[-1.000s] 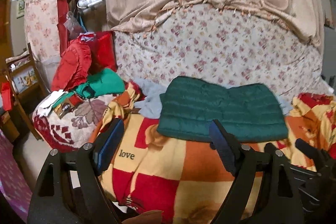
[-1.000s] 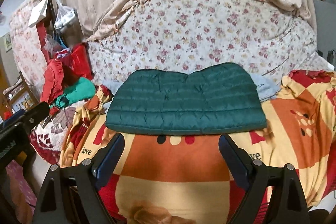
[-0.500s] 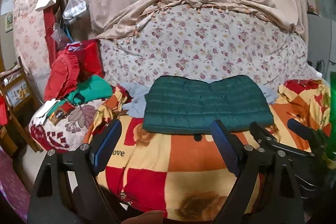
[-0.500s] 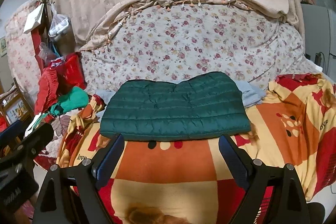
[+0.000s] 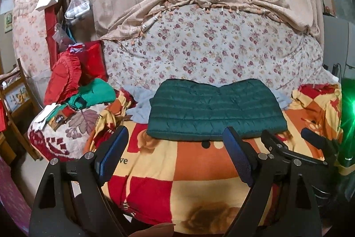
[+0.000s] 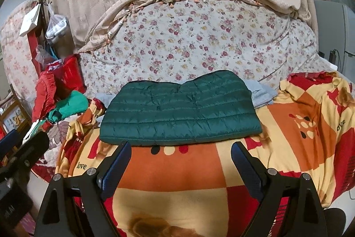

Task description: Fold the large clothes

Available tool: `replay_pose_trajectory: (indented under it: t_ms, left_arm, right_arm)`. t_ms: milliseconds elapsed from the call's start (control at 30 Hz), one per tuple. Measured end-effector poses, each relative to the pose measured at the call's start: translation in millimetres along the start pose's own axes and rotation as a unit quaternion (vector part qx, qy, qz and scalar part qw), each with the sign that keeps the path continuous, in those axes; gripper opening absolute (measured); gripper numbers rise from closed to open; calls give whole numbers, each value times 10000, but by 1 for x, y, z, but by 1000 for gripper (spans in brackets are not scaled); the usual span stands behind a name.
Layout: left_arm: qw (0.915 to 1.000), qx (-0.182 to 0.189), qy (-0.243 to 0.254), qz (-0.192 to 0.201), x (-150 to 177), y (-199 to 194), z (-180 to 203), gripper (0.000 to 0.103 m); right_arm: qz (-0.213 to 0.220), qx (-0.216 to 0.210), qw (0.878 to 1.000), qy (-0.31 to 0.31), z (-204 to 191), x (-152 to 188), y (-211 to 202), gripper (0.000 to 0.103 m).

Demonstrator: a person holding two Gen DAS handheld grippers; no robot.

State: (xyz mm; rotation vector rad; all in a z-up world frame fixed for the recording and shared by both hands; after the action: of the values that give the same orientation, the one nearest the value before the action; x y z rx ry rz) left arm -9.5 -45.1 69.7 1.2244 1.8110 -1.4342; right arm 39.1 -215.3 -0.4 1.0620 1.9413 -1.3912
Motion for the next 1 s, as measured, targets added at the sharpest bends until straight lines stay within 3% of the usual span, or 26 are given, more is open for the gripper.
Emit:
replay_pose_trajectory:
  t_ms: [400,667,1000]
  left_arm:
    - [9992,134,5,-373,9,15,10,87]
    - [9984,-55,-100,-551,15,24,2,87]
    - [9960,198,-236,-836,23,37,-2,87]
  right_arm:
    - [-22,226,9997,-70,7,4,4,91]
    - [-66,505,9987,39,19,2,9,91]
    - [-336,778,9964,-5,27,9,20,90]
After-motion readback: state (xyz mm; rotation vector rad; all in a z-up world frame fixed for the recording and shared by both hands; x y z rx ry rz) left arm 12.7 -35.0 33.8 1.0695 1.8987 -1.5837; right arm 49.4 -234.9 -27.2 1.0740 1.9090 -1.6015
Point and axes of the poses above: each gripper's, at about its wrist camera, not at the fingertips, and y roughly the way its jaws point, z to its right, x to its underside, the point moved 2 cm from there along y, roughly the way its jaws point, and after that the axes turned 14 degrees about y, right-handed, at the moved point
